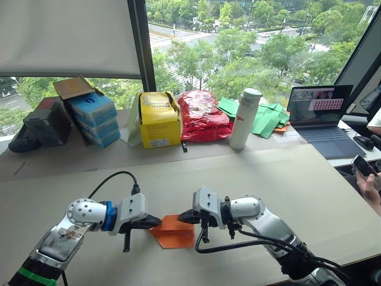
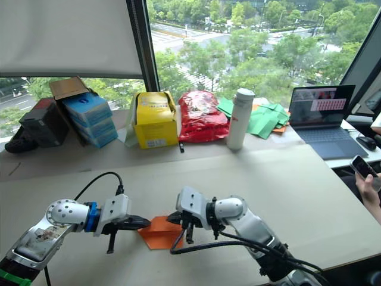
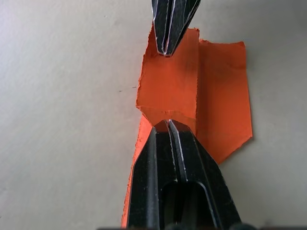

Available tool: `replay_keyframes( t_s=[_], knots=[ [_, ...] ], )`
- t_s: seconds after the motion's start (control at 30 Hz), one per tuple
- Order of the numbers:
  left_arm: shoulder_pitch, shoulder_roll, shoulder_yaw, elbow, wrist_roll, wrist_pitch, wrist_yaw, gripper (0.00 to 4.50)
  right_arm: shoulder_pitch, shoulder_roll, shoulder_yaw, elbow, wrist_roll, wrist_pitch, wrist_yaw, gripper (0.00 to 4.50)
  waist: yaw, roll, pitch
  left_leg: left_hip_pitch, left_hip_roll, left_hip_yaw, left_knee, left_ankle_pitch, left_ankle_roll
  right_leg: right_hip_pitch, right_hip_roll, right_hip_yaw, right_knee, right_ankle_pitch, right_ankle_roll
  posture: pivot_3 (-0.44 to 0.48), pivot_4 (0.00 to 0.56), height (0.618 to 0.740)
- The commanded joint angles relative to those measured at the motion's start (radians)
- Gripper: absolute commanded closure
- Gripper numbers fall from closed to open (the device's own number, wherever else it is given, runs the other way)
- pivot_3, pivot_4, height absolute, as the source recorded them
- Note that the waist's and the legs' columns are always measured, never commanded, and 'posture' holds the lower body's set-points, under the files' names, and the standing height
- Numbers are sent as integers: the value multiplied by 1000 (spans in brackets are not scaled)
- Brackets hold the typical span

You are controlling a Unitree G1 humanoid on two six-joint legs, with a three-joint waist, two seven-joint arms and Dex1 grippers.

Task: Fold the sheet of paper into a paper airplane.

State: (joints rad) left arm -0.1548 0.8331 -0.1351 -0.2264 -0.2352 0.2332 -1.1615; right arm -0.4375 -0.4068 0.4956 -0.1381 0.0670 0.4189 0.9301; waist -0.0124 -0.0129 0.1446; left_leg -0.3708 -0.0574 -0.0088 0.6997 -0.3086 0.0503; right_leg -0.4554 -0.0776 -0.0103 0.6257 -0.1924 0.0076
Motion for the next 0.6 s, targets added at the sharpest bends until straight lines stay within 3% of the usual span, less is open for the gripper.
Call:
replay_keyframes(
  t_s=[0.03, 0.47, 0.6],
  knots=[
    [3, -11, 5, -32, -21, -2, -2, 4500, -14, 5, 12, 14, -22, -6, -1, 4492, 0, 0, 0, 0, 0, 0, 0, 0, 0, 0, 0, 0, 0, 0, 0, 0, 150, 740],
    [18, -66, -58, 79, 25, -35, 2, 4500, 1, -20, 31, 14, -50, 54, 14, 4492, 1, 0, 0, 1, 0, 0, 0, 0, 0, 1, 0, 0, 0, 0, 0, 0, 150, 740],
    [30, -45, -78, 126, 66, -77, -10, 4500, 0, -19, 33, 3, -51, 62, 16, 4492, 2, -1, -1, 2, 0, 0, 0, 0, 0, 2, 0, 0, 0, 0, 0, 0, 150, 740]
  ],
)
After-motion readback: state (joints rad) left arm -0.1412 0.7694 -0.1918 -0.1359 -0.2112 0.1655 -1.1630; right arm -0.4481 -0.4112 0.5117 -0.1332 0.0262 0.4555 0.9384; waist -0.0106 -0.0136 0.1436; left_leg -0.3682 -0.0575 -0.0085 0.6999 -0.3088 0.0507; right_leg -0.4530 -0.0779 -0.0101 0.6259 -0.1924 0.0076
